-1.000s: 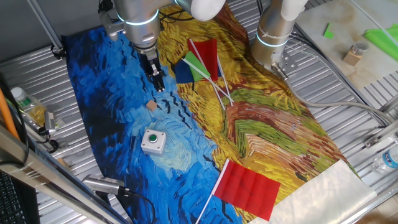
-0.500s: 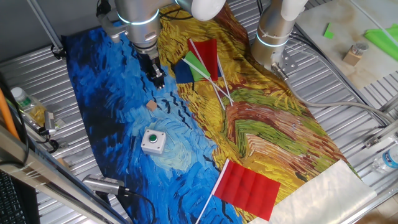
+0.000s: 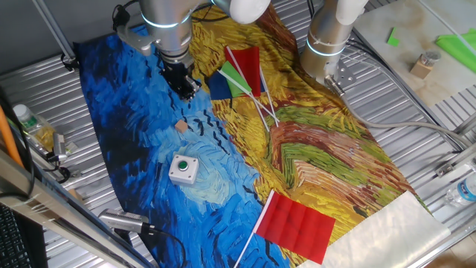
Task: Pick up the small block on the left and move it to the right
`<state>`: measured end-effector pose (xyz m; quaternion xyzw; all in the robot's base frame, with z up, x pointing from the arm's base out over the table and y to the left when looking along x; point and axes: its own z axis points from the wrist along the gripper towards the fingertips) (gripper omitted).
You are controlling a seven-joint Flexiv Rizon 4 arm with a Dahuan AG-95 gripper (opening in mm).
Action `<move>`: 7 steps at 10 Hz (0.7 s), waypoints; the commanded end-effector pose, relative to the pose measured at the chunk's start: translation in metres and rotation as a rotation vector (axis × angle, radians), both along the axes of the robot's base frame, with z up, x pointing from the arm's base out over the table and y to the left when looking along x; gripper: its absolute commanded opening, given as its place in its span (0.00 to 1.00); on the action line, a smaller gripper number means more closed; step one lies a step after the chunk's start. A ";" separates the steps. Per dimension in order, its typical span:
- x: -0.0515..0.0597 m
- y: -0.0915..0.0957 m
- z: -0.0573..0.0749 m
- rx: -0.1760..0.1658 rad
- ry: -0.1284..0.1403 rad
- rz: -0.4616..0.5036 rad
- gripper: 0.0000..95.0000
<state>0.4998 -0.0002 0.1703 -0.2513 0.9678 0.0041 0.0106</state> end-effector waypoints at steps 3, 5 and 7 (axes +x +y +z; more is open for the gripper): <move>0.000 0.000 0.000 0.002 -0.004 0.062 0.00; 0.000 0.000 0.000 0.002 -0.004 0.051 0.00; 0.000 0.000 0.000 -0.001 -0.009 0.029 0.00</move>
